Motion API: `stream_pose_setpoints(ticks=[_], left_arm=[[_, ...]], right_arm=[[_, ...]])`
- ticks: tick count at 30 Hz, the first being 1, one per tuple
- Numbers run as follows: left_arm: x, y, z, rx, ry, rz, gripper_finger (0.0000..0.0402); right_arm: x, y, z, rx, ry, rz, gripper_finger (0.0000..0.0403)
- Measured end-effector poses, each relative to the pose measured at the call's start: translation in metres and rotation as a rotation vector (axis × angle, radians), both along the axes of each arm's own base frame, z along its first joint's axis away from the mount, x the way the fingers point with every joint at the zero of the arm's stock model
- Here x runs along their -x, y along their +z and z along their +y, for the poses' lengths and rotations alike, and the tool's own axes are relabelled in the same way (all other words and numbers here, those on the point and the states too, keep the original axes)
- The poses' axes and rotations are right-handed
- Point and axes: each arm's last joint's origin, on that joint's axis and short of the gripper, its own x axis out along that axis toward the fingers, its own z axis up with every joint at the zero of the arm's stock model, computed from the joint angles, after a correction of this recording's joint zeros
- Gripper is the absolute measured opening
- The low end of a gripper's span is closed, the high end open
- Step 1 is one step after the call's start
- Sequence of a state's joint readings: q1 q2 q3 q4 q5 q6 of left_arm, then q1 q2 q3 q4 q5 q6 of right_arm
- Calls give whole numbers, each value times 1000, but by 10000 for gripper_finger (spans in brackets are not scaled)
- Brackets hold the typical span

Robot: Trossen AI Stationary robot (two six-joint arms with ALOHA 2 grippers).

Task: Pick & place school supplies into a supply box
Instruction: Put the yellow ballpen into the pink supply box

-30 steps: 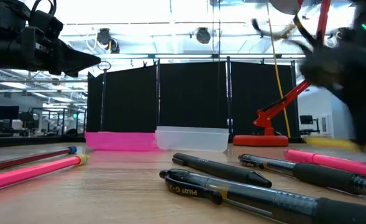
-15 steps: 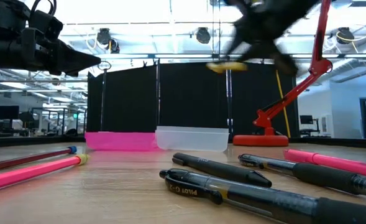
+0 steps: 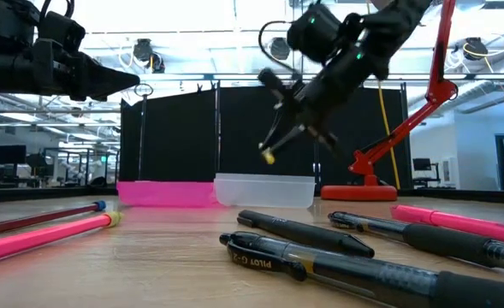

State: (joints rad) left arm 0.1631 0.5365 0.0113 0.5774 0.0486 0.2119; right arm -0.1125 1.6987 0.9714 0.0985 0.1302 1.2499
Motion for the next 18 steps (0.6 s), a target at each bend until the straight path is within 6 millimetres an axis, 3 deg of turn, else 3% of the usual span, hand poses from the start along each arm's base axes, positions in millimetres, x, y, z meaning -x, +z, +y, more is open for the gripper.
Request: stream_pose_setpoints(ticks=[6,12,18], left_arm=[[0,0,0,4,-2,-2,10],[0,0,0,4,-2,-3,10],[0,0,0,6,-3,-3,10]], right_arm=[[-9,-17,-16,28,-20,-19,20],[-11,-35,-19,18,-24,27,19],[-10,-36,-19,19,-23,43,22]])
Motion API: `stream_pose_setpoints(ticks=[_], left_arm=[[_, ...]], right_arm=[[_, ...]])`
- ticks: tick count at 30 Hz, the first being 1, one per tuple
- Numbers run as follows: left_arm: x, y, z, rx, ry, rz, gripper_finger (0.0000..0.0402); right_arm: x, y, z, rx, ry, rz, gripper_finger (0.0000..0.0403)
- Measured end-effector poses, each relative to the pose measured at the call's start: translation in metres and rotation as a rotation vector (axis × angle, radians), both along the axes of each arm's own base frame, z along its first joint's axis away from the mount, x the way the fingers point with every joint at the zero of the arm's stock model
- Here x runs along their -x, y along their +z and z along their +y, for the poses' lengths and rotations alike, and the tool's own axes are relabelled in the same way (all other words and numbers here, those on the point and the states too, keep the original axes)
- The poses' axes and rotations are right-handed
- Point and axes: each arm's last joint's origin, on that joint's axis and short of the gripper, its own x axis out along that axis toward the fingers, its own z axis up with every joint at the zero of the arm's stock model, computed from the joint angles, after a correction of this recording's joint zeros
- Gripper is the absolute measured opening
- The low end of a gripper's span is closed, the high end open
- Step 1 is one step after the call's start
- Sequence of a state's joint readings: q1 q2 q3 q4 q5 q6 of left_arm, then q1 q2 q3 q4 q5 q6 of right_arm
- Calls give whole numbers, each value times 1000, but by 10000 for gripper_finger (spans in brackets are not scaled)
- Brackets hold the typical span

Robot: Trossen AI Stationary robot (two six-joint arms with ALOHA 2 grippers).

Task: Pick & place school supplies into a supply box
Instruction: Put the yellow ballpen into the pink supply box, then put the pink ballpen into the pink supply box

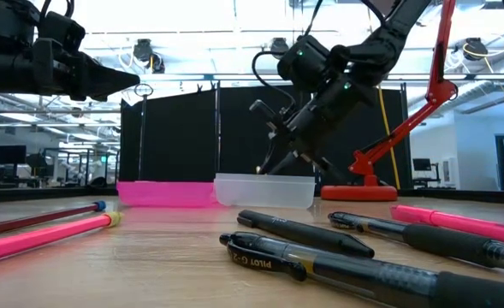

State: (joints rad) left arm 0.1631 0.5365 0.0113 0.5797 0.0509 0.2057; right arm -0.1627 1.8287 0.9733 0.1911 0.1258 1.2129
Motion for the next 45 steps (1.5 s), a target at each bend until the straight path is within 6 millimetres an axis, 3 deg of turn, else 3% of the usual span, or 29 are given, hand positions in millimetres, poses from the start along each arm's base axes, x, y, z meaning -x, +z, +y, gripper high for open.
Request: stream_pose_setpoints(ticks=[6,21,26,30,33,37,41,45], left_arm=[[0,0,0,1,0,0,10],[0,0,0,8,-2,-1,10],[0,0,0,8,-2,0,10],[0,0,0,8,-1,1,10],[0,0,0,9,-1,2,10],[0,-1,0,10,-1,7,10],[0,-1,0,14,-1,7,10],[0,0,0,31,-2,-1,10]], right_arm=[[6,-6,2,-54,-5,74,48],[5,-1,2,-45,39,61,56],[0,38,2,39,123,-76,56],[16,81,6,20,192,-138,51],[43,116,23,11,219,-125,34],[84,138,59,-42,197,-14,5],[115,144,100,-67,170,76,2],[123,134,140,-102,175,127,1]])
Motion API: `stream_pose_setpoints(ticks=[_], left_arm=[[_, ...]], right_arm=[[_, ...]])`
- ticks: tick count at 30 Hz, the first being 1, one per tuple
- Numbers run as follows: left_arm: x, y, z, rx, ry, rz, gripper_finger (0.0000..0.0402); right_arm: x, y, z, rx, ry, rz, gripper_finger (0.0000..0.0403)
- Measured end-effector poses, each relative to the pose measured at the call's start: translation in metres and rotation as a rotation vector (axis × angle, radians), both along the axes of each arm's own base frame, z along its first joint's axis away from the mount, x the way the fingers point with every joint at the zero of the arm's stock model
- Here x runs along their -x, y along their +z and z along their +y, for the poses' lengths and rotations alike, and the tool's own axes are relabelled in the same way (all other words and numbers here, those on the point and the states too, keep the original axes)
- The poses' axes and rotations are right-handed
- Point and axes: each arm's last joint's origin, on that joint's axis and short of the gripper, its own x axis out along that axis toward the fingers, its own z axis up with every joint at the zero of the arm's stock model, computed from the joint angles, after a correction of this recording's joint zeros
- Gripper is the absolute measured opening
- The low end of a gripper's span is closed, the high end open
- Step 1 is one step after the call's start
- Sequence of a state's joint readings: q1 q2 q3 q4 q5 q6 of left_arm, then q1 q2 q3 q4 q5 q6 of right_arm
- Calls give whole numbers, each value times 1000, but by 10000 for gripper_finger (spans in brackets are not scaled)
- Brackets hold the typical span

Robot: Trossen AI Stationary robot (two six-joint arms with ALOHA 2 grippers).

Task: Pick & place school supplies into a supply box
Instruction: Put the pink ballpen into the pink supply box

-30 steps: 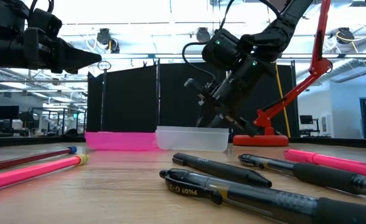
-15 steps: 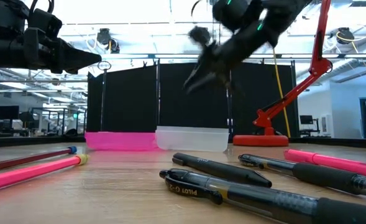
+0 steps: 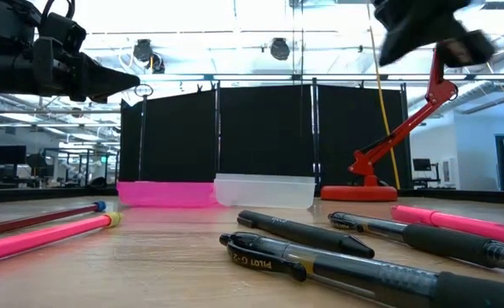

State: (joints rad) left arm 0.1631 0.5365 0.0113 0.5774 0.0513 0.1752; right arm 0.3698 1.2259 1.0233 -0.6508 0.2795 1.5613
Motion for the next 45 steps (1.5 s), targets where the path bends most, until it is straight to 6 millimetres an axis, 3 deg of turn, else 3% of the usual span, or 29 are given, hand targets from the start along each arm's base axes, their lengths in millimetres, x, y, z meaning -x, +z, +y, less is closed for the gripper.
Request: stream_pose_setpoints(ticks=[5,9,16,21,27,35,38,45], left_arm=[[0,0,0,-3,0,-2,10],[0,0,0,-3,0,-2,10],[0,0,0,-23,2,0,10],[0,0,0,-49,3,3,10],[0,0,0,-59,4,4,10],[0,0,0,-53,5,6,10],[0,0,0,-36,4,8,10],[0,-1,0,-27,3,11,10]], right_arm=[[-2,-29,43,-23,46,110,0],[-3,-56,66,-28,42,223,0],[-7,-94,80,-69,46,423,0],[-9,-107,82,-52,50,485,0],[-21,-102,90,-100,53,414,0],[-78,-39,113,47,77,447,0],[-91,-27,114,107,38,498,0],[-100,-55,120,112,-28,635,0]])
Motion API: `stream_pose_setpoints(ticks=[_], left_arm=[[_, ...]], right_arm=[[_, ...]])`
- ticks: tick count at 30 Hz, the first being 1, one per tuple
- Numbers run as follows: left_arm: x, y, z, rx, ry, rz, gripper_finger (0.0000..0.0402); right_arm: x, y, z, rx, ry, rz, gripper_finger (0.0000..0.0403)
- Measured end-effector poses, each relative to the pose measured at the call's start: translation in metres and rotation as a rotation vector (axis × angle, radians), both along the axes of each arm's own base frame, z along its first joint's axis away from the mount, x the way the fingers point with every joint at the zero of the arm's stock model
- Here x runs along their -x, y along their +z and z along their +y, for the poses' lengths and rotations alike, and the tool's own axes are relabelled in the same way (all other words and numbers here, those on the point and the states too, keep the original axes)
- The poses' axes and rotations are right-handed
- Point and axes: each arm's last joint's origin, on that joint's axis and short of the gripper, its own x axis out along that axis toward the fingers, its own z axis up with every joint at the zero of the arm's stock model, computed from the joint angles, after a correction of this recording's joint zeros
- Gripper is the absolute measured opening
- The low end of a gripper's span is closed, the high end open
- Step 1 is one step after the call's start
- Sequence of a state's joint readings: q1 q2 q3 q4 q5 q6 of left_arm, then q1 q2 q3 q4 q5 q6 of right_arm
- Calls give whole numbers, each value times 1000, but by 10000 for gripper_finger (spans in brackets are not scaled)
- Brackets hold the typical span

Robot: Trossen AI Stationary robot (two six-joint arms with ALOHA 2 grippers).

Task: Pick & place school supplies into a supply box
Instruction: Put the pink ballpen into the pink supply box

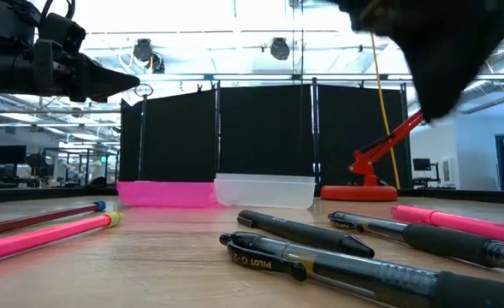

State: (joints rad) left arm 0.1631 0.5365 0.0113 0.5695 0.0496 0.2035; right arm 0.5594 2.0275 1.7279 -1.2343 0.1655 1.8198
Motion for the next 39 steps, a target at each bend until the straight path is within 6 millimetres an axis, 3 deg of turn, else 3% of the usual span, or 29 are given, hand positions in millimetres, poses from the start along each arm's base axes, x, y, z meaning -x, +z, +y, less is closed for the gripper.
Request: stream_pose_setpoints(ticks=[5,15,20,31,39], left_arm=[[0,0,0,-17,0,-1,10],[0,3,0,-32,1,-24,10],[0,3,0,-32,1,-25,10],[0,2,0,-25,0,-23,10],[0,2,0,-23,0,-22,10]], right_arm=[[-4,-17,2,-26,34,78,0],[-14,-19,-6,-40,95,57,6],[-12,-24,-8,14,78,43,42],[-6,-47,-17,-25,-5,96,166],[-5,-69,-26,-76,11,95,175]])
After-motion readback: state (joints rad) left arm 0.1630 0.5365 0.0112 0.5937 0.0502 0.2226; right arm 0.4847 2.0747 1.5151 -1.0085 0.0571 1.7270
